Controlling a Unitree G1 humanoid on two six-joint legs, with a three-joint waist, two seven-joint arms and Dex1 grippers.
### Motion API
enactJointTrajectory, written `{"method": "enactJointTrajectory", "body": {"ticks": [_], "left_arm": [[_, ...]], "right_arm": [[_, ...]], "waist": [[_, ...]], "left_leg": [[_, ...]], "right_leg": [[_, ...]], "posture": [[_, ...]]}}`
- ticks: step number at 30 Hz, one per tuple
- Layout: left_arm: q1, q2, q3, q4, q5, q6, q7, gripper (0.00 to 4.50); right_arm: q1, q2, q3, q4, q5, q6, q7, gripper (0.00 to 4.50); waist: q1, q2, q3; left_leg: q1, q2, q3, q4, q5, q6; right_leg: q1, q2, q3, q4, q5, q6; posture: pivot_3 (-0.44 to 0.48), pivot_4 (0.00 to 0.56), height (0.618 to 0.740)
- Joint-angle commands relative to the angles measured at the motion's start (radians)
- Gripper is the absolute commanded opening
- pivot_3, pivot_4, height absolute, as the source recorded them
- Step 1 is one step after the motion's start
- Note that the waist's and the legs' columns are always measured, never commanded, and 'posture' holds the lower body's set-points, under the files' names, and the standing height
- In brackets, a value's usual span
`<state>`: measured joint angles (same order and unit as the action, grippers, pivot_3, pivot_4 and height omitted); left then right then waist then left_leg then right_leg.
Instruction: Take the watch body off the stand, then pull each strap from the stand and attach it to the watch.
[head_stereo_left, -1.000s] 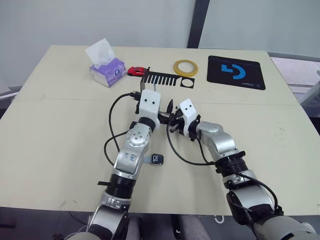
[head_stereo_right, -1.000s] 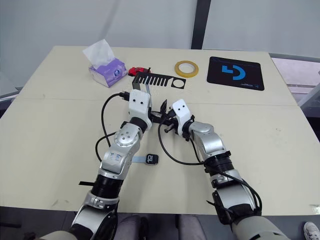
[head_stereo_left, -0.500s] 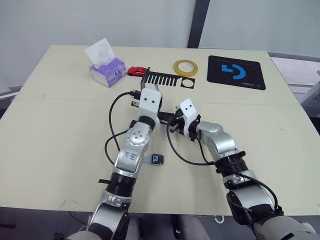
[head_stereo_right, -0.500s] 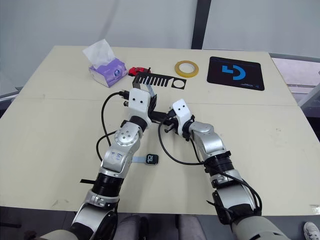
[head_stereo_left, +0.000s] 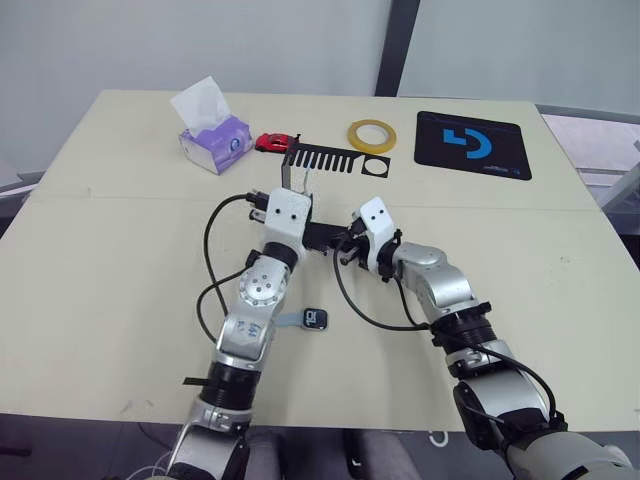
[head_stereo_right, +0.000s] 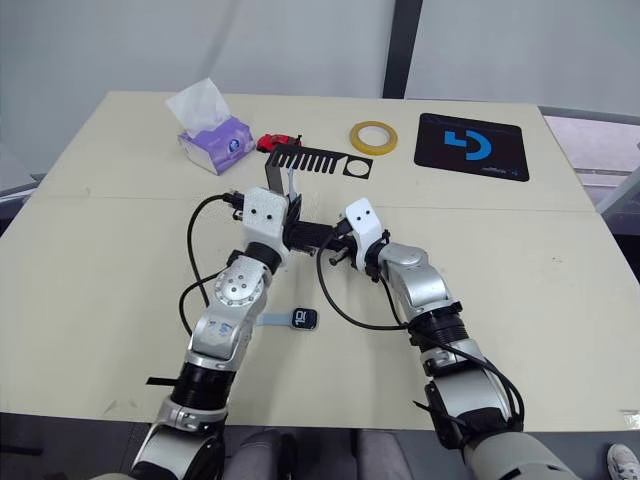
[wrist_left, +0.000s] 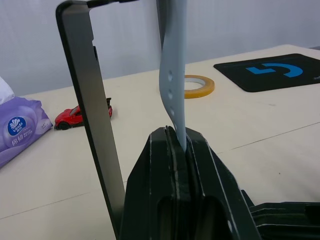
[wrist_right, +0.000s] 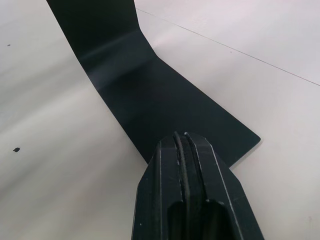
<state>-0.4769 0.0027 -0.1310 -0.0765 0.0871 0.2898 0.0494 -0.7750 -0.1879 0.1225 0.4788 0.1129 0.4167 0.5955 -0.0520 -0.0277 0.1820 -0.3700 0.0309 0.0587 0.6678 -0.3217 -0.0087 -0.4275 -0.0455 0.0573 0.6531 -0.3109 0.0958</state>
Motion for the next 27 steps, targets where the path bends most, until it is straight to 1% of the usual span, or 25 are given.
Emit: {"method": "enactJointTrajectory", "body": {"ticks": [1,3,11,22,27], "left_arm": [[0.004,-0.014,0.000,-0.055,0.003,-0.033,-0.001,0.02],[0.000,-0.022,0.002,-0.047,-0.002,-0.047,0.001,0.02],[-0.032,-0.039,0.009,-0.013,-0.003,-0.077,-0.001,0.02],[-0.039,-0.034,0.014,-0.008,-0.029,-0.119,-0.056,0.02],[-0.040,-0.024,-0.006,-0.006,-0.019,-0.138,-0.086,0.02]], "right_arm": [[0.008,-0.005,0.007,0.025,-0.017,0.015,-0.005,0.00],[0.008,-0.005,0.007,0.025,-0.016,0.018,-0.002,0.00],[0.000,-0.008,0.005,0.035,-0.016,0.017,0.001,0.00],[-0.003,-0.004,0.006,0.038,-0.016,0.014,0.000,0.00],[-0.009,-0.005,0.005,0.052,-0.019,0.004,0.000,0.00]], "waist": [[0.000,0.000,0.000],[0.000,0.000,0.000],[0.000,0.000,0.000],[0.000,0.000,0.000],[-0.001,0.000,0.000]], "left_leg": [[0.000,0.000,0.000,0.000,0.000,0.000],[0.000,0.000,0.000,0.000,-0.002,0.003],[0.000,0.000,0.000,0.000,-0.002,0.004],[0.000,0.000,0.000,0.000,-0.002,0.004],[0.000,0.000,0.000,0.000,-0.002,0.004]], "right_leg": [[0.000,0.000,0.000,0.000,0.000,0.000],[0.000,0.000,0.000,0.000,0.000,0.000],[0.000,0.000,0.000,-0.001,0.000,0.000],[0.000,0.000,0.000,-0.002,0.000,0.000],[0.000,0.000,0.000,-0.003,0.000,0.000]], "posture": [[0.000,0.150,0.738],[0.000,0.150,0.738],[0.000,0.150,0.738],[0.000,0.150,0.738],[0.000,0.150,0.738]]}}
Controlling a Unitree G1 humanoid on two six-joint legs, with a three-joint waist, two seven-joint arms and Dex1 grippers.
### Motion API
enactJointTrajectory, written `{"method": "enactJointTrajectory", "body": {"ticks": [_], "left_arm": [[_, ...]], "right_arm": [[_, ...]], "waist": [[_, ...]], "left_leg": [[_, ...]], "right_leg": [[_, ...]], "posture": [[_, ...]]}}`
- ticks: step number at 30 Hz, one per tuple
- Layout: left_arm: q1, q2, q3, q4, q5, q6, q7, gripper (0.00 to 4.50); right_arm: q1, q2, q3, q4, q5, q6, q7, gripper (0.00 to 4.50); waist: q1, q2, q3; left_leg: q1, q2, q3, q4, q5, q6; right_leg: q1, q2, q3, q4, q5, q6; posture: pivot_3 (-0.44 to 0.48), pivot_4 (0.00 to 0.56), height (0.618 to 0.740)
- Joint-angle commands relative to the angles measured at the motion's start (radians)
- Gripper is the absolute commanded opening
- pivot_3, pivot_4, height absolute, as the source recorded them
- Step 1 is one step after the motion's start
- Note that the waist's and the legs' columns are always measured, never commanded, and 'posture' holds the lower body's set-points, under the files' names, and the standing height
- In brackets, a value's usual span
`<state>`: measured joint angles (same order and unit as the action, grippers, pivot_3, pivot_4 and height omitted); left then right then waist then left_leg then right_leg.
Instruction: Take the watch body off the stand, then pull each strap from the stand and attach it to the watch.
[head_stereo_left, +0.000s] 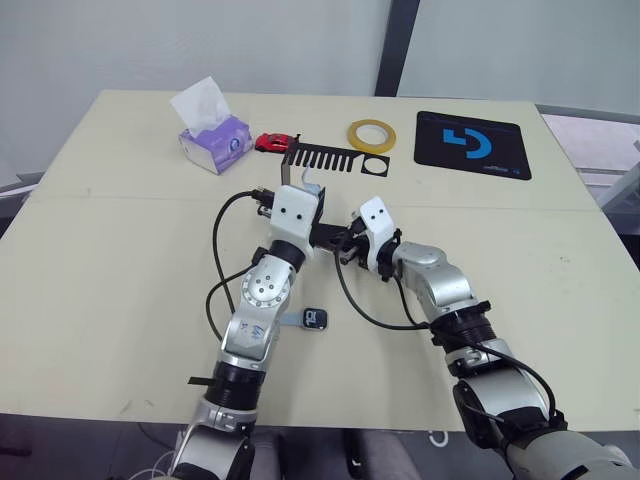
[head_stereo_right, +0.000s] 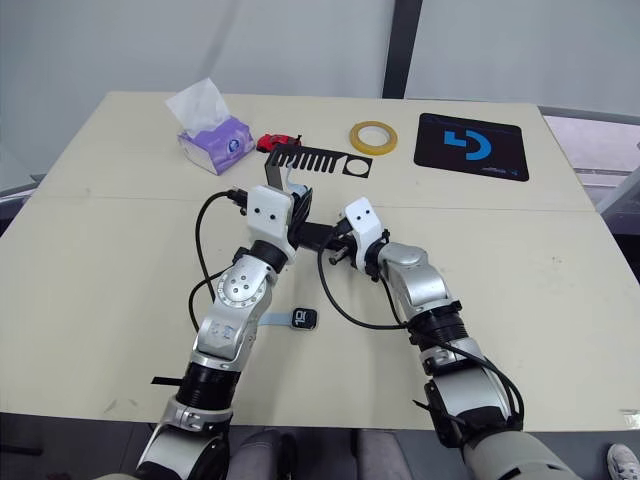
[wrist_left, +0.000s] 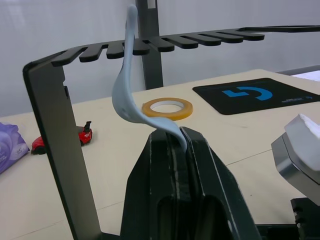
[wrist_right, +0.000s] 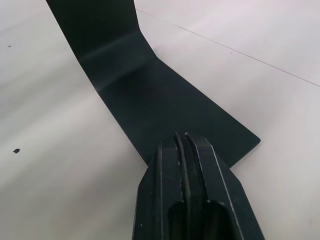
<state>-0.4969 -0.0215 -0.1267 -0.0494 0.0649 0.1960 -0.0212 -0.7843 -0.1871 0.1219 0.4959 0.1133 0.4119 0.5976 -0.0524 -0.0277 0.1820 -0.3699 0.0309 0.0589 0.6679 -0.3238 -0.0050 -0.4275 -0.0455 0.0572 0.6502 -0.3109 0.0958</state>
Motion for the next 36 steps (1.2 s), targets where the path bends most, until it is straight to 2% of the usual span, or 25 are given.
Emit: {"method": "enactJointTrajectory", "body": {"ticks": [1,15,24,36], "left_arm": [[-0.014,0.005,-0.012,-0.042,0.008,-0.046,-0.017,0.02],[0.068,0.052,-0.007,-0.122,0.021,-0.067,-0.048,0.02],[0.064,0.060,-0.005,-0.058,0.031,-0.084,-0.043,0.02],[0.074,0.089,-0.002,-0.052,0.025,-0.216,-0.075,0.02]], "right_arm": [[-0.002,-0.005,0.006,0.038,-0.019,0.006,-0.003,0.00],[-0.012,0.001,0.011,0.063,-0.020,-0.010,0.004,0.00],[-0.019,0.004,0.013,0.074,-0.019,-0.007,0.009,0.00],[-0.026,0.005,0.015,0.087,-0.021,0.000,0.014,0.00]], "waist": [[0.000,0.000,0.000],[-0.002,0.000,0.000],[-0.002,0.000,0.000],[-0.002,0.000,0.000]], "left_leg": [[0.000,0.000,0.000,0.000,0.000,0.000],[0.000,0.000,0.000,-0.001,0.000,0.000],[0.000,0.000,0.000,-0.001,0.000,0.001],[0.000,0.000,0.000,-0.001,0.000,0.001]], "right_leg": [[0.000,0.000,0.000,0.000,0.000,0.000],[0.000,0.000,0.000,-0.001,0.000,0.000],[0.000,0.000,0.000,-0.001,0.000,0.000],[0.000,0.000,0.000,-0.001,0.000,0.000]], "posture": [[0.000,0.150,0.738],[0.000,0.150,0.738],[0.000,0.150,0.738],[0.000,0.150,0.738]]}}
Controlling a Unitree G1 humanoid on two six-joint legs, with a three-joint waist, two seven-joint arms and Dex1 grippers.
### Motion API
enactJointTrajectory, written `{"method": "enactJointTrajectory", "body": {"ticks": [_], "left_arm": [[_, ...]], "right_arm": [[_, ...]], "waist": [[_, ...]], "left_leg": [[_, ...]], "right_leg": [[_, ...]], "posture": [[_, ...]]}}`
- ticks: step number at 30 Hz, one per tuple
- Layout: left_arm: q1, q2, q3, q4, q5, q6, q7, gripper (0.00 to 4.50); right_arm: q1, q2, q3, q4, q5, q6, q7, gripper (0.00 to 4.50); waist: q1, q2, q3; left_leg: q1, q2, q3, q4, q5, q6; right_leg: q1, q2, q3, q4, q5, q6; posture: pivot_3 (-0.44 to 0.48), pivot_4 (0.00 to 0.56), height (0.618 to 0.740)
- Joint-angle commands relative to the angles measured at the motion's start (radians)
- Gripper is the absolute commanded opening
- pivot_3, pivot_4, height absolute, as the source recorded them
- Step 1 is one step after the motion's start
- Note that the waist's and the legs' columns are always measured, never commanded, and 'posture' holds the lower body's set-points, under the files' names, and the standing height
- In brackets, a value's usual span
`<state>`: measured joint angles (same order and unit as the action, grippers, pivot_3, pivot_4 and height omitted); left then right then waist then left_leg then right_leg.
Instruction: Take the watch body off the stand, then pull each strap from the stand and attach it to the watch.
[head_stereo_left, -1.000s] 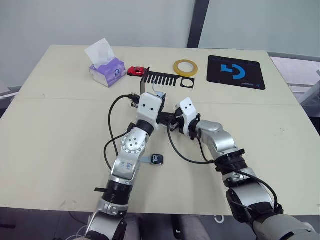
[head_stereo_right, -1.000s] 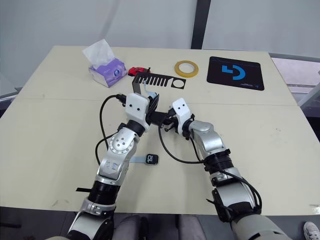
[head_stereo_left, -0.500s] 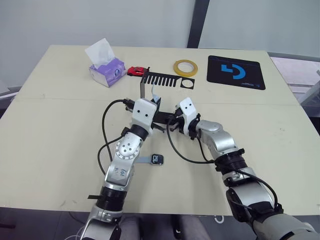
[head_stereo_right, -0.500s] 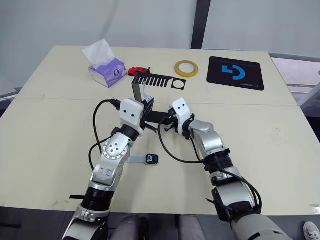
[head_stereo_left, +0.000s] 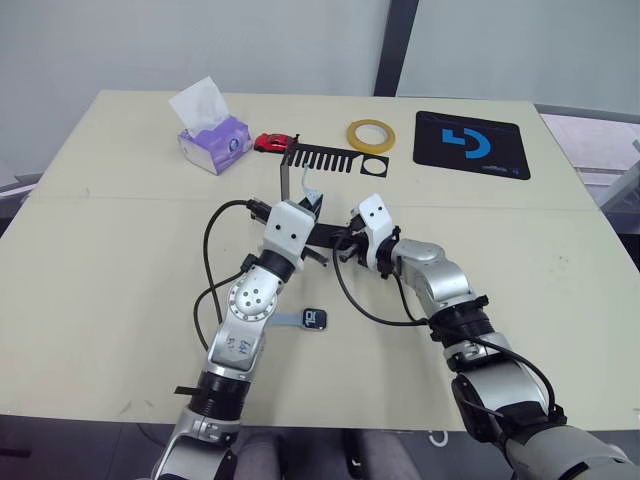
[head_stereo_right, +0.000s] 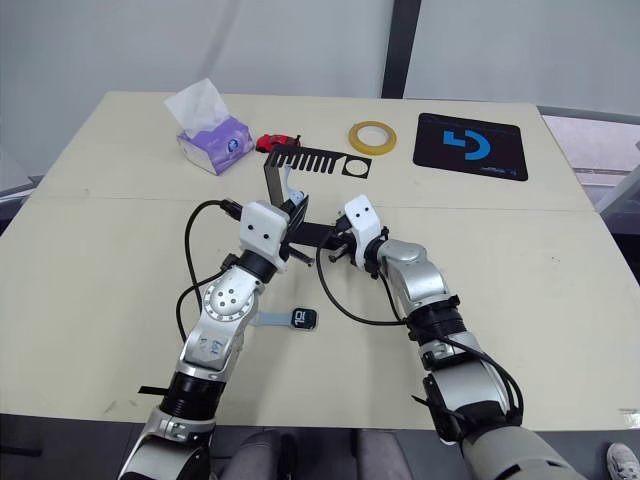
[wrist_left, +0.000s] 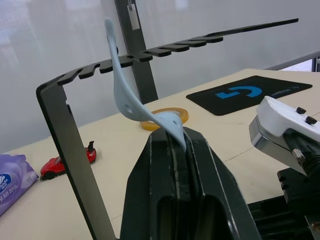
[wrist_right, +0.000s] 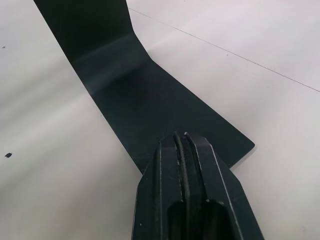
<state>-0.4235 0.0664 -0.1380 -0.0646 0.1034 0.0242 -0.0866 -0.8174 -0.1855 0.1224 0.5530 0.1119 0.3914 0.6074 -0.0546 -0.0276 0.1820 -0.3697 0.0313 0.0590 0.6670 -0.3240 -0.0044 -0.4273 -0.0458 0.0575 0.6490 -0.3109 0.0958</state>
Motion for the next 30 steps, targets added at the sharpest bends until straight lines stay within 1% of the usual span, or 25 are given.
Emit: {"method": "enactJointTrajectory", "body": {"ticks": [1,11,20,23,25,28,30], "left_arm": [[0.003,0.002,0.010,-0.042,-0.014,-0.049,-0.011,0.02],[0.056,0.035,0.021,-0.059,-0.008,-0.046,-0.028,0.02],[0.069,0.073,0.027,-0.092,0.000,-0.072,-0.050,0.02],[0.074,0.087,0.044,-0.128,-0.026,-0.031,-0.074,0.02],[0.086,0.099,0.061,-0.169,-0.066,0.015,-0.108,0.02],[0.104,0.140,0.091,-0.233,-0.158,0.106,-0.192,0.02],[0.109,0.187,0.105,-0.272,-0.248,0.184,-0.285,0.02]], "right_arm": [[0.006,0.003,0.014,0.031,-0.020,0.020,0.004,0.00],[-0.008,0.003,0.011,0.050,-0.019,0.022,0.007,0.00],[-0.025,0.004,0.009,0.084,-0.020,0.010,0.012,0.00],[-0.033,-0.002,0.002,0.088,-0.018,0.007,0.014,0.00],[-0.030,-0.009,-0.004,0.066,-0.014,0.015,0.014,0.00],[-0.009,-0.026,-0.011,-0.004,-0.002,0.024,0.025,0.00],[0.018,-0.047,-0.013,-0.086,0.007,0.022,0.042,0.00]], "waist": [[0.000,0.000,0.000],[-0.001,0.000,0.000],[-0.001,0.000,0.000],[-0.002,0.000,0.000],[-0.001,0.000,0.000],[-0.001,0.000,0.000],[-0.001,0.001,0.000]], "left_leg": [[0.000,0.000,0.000,0.000,0.000,0.000],[0.000,0.000,0.000,0.000,0.000,0.000],[0.000,0.000,0.000,0.000,0.000,0.000],[0.000,0.000,0.000,0.000,0.000,0.000],[0.000,0.000,0.000,0.000,0.000,0.001],[0.000,0.000,-0.001,-0.001,0.000,0.001],[-0.001,0.000,-0.001,-0.001,0.000,0.001]], "right_leg": [[0.000,0.000,0.000,0.000,0.000,0.000],[0.000,0.000,0.000,0.000,0.000,0.000],[0.000,0.000,0.000,0.000,0.000,0.000],[0.000,0.000,0.000,0.000,0.000,0.000],[0.000,0.000,0.000,0.000,0.000,0.000],[0.000,-0.001,0.000,0.000,0.000,0.000],[0.000,-0.001,0.001,-0.001,0.000,0.000]], "posture": [[0.000,0.150,0.738],[0.000,0.150,0.738],[0.000,0.150,0.738],[0.000,0.150,0.738],[0.000,0.150,0.738],[0.000,0.150,0.738],[0.000,0.150,0.738]]}}
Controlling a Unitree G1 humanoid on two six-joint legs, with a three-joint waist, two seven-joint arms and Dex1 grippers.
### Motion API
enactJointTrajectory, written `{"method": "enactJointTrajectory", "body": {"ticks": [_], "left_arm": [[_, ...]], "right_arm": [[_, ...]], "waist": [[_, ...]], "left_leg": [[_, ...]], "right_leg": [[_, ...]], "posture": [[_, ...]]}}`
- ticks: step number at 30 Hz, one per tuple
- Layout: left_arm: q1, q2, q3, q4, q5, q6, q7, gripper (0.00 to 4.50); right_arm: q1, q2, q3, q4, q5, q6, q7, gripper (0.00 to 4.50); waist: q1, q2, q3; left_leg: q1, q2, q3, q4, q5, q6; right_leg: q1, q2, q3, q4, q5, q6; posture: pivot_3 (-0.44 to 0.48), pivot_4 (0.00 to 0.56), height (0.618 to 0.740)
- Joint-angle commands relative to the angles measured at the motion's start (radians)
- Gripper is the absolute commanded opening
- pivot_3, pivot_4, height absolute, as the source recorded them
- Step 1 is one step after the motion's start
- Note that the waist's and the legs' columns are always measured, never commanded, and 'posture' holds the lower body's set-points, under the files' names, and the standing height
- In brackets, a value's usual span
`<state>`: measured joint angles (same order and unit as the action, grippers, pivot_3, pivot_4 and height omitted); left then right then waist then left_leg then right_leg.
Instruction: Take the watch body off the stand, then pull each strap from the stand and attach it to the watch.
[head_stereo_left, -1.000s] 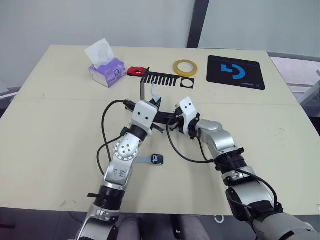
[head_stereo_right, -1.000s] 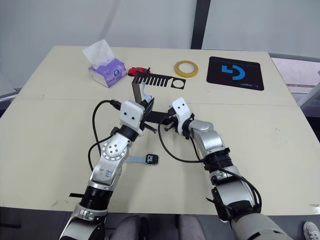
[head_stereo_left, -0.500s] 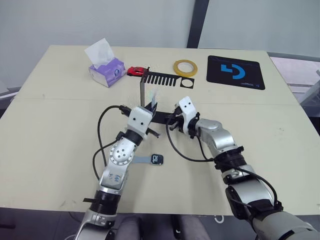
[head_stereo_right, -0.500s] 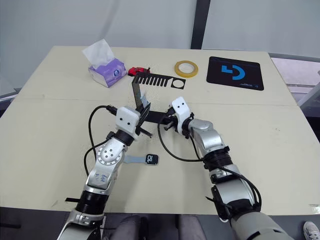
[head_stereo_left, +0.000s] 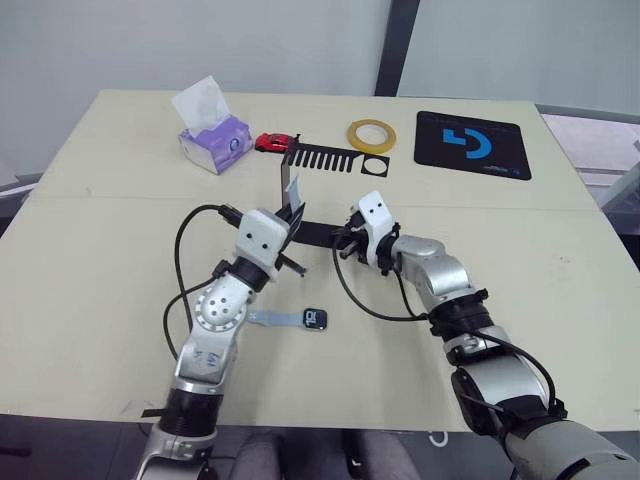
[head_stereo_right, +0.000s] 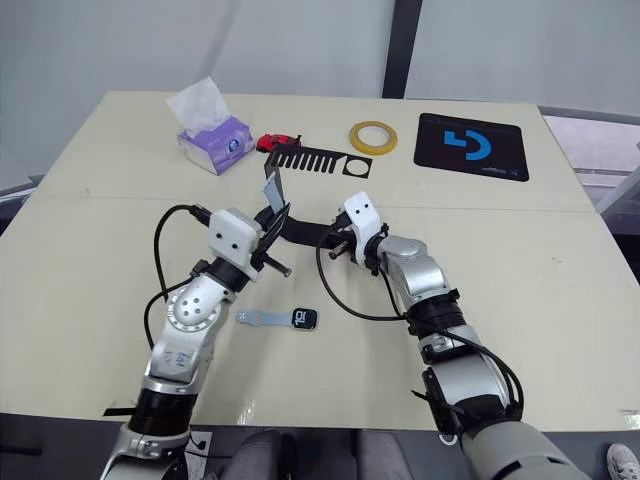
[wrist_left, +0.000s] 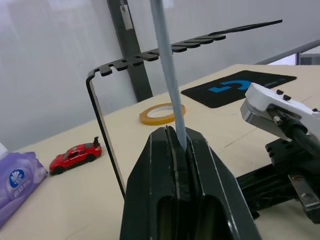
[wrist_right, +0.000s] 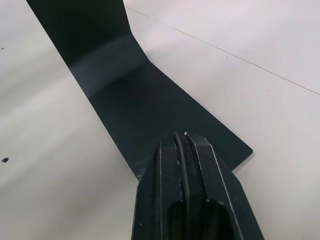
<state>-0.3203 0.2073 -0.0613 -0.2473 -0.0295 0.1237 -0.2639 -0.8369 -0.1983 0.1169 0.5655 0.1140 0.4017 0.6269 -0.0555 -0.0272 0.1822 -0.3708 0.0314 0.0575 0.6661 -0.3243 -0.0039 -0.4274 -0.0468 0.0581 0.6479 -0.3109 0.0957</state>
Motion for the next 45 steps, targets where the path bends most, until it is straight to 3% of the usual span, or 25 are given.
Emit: {"method": "enactJointTrajectory", "body": {"ticks": [1,8,14,15,17,19,23,30,35,44,45], "left_arm": [[0.006,0.075,0.035,-0.106,-0.163,0.125,-0.158,0.02],[-0.051,0.243,0.103,-0.153,-0.486,0.410,-0.408,0.02],[-0.122,0.357,0.089,-0.115,-0.646,0.524,-0.622,0.02],[-0.134,0.369,0.084,-0.105,-0.661,0.533,-0.655,0.00],[-0.155,0.388,0.070,-0.083,-0.683,0.547,-0.713,0.00],[-0.169,0.401,0.049,-0.068,-0.678,0.538,-0.767,0.00],[-0.212,0.372,-0.002,-0.031,-0.664,0.518,-0.814,0.00],[-0.255,0.313,-0.064,-0.012,-0.636,0.500,-0.822,0.00],[-0.280,0.269,-0.069,0.003,-0.631,0.496,-0.806,0.00],[-0.312,0.234,-0.076,0.023,-0.614,0.494,-0.800,0.00],[-0.312,0.233,-0.075,0.021,-0.614,0.496,-0.799,0.00]], "right_arm": [[0.054,-0.046,-0.012,-0.151,0.015,0.024,0.032,0.00],[0.244,-0.178,-0.060,-0.635,0.139,0.168,0.116,0.00],[0.441,-0.316,-0.199,-1.019,0.345,0.324,0.169,0.00],[0.470,-0.335,-0.227,-1.066,0.387,0.343,0.178,0.66],[0.529,-0.361,-0.304,-1.152,0.527,0.405,0.200,1.41],[0.567,-0.376,-0.370,-1.210,0.675,0.467,0.199,2.44],[0.589,-0.369,-0.445,-1.259,0.983,0.562,0.086,4.45],[0.531,-0.346,-0.393,-1.236,1.246,0.554,-0.156,4.45],[0.486,-0.292,-0.313,-1.209,1.227,0.516,-0.246,4.45],[0.448,-0.272,-0.249,-1.184,1.223,0.475,-0.280,4.45],[0.448,-0.275,-0.245,-1.183,1.220,0.472,-0.280,4.21]], "waist": [[0.001,0.000,0.000],[0.002,0.001,0.001],[0.005,0.001,0.001],[0.006,0.001,0.001],[0.005,0.001,0.001],[0.002,0.001,0.001],[0.003,0.001,0.001],[0.003,0.001,0.001],[0.004,0.001,0.001],[0.008,0.001,0.001],[0.008,0.001,0.001]], "left_leg": [[-0.001,0.000,-0.001,0.000,0.000,0.000],[-0.004,0.000,-0.004,-0.001,0.000,0.001],[-0.004,-0.001,-0.006,-0.003,-0.001,0.000],[-0.004,-0.001,-0.006,-0.003,-0.001,0.000],[-0.004,-0.001,-0.006,-0.003,-0.001,0.000],[-0.004,0.000,-0.006,-0.003,-0.001,0.001],[-0.001,-0.001,-0.006,-0.002,0.000,0.001],[-0.001,-0.001,-0.006,-0.002,0.000,0.001],[-0.002,-0.001,-0.006,-0.002,0.000,0.001],[-0.003,-0.001,-0.006,-0.002,0.000,0.002],[-0.003,-0.001,-0.006,-0.002,0.000,0.002]], "right_leg": [[0.000,0.000,0.000,-0.001,0.000,0.000],[0.000,-0.001,-0.002,-0.002,0.000,0.000],[0.000,-0.001,-0.004,-0.005,0.000,0.000],[0.000,-0.001,-0.004,-0.006,0.000,0.000],[0.001,0.000,-0.004,-0.008,0.000,0.000],[0.001,0.000,-0.003,-0.008,0.000,0.000],[0.003,0.000,-0.002,-0.006,0.000,0.000],[0.003,0.000,-0.002,-0.007,0.000,0.000],[0.003,0.000,-0.002,-0.007,0.000,0.000],[0.002,0.000,-0.002,-0.007,0.000,0.000],[0.002,0.000,-0.002,-0.007,0.000,0.000]], "posture": [[0.000,0.150,0.738],[0.000,0.150,0.738],[0.000,0.150,0.738],[0.000,0.150,0.738],[0.000,0.150,0.738],[0.000,0.150,0.738],[0.000,0.150,0.738],[0.000,0.150,0.738],[0.000,0.150,0.738],[0.000,0.150,0.738],[0.000,0.150,0.738]]}}
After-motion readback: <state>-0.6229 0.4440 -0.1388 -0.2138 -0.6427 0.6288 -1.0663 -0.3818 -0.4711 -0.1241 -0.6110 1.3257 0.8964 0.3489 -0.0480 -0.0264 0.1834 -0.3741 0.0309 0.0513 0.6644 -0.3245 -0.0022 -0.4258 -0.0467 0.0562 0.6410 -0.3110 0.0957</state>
